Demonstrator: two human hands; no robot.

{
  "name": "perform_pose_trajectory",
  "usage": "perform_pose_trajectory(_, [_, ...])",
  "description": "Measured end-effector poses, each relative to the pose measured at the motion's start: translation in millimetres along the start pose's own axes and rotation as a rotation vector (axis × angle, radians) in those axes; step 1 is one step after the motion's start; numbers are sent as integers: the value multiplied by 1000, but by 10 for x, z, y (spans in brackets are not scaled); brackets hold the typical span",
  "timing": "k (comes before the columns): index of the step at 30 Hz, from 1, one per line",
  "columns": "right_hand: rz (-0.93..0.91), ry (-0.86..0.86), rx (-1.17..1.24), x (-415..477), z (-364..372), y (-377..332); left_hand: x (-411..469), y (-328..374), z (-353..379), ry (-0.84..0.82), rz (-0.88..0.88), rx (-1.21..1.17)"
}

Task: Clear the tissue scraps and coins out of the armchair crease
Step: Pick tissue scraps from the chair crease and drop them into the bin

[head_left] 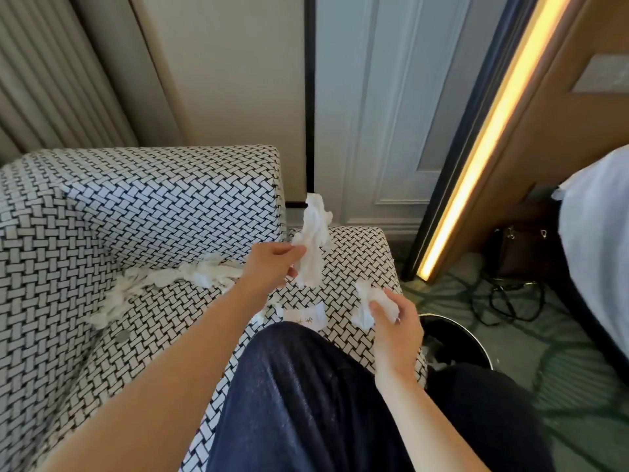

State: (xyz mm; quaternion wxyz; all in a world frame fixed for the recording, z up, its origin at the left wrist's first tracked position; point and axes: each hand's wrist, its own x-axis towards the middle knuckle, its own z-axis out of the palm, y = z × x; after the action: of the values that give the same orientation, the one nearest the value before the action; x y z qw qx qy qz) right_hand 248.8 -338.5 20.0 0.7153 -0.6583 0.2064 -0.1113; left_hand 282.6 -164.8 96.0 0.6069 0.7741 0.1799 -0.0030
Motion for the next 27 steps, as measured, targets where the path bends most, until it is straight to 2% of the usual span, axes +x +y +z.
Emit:
perform_pose_trajectory(11, [-19, 263, -150, 773, -1355, 32, -125, -98, 1384, -308, -101, 22])
perform_pose_trajectory(16, [54, 387, -151, 1015, -1571, 227, -144, -141, 1883, -337, -186, 20])
perform_pose_trajectory(22, [21, 359, -185, 1090, -1562, 308, -91, -179, 2276, -306, -263, 20])
perform_pose_trajectory(27, [6, 354, -208, 1150, -1589, 371, -129, -223, 2441, -431, -372, 16])
